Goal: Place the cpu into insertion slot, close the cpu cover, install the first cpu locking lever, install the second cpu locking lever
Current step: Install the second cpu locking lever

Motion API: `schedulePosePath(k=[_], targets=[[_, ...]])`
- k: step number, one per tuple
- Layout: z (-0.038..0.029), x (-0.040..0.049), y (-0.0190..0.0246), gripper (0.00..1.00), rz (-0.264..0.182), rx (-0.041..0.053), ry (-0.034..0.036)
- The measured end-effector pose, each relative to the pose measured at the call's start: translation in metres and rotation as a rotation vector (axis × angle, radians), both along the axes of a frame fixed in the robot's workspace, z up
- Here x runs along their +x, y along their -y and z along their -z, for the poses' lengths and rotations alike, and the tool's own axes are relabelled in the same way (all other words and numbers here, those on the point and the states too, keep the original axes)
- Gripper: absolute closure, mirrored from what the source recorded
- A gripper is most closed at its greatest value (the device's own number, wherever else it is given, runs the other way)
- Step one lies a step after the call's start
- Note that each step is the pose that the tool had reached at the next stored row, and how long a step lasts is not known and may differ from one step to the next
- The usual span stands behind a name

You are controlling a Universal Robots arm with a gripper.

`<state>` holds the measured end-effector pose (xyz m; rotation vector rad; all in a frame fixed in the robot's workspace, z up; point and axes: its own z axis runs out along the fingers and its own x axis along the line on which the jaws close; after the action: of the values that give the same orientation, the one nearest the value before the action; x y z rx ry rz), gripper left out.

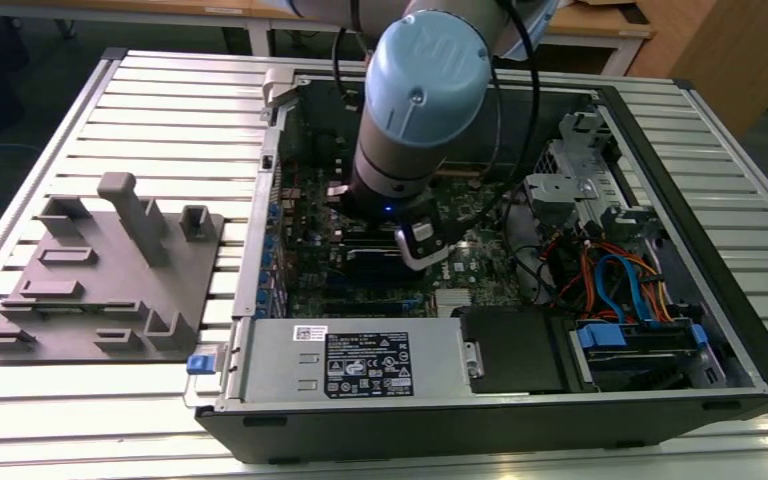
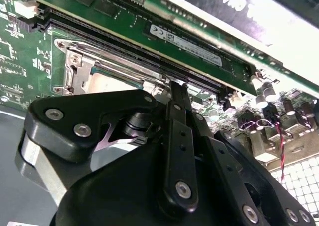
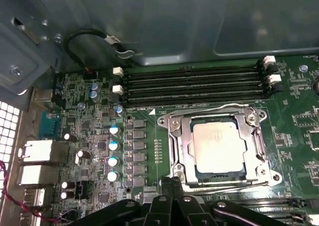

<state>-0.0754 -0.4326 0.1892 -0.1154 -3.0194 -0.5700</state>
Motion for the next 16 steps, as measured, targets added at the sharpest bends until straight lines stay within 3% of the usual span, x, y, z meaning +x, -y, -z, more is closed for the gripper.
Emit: schedulePosePath(k=[5, 10, 14, 16], targets=[[0.0030, -0.0010, 0.0000, 0.90, 0.000, 0.0164, 0.0001], [0.0054, -0.0026, -0.0003, 0.90, 0.000, 0.0271, 0.0002], [0.0051, -0.0035, -0.0002, 0.90, 0.000, 0.0287, 0.0000], [0.0012, -0.0037, -0.0002, 0.90, 0.000, 0.0294, 0.0001]])
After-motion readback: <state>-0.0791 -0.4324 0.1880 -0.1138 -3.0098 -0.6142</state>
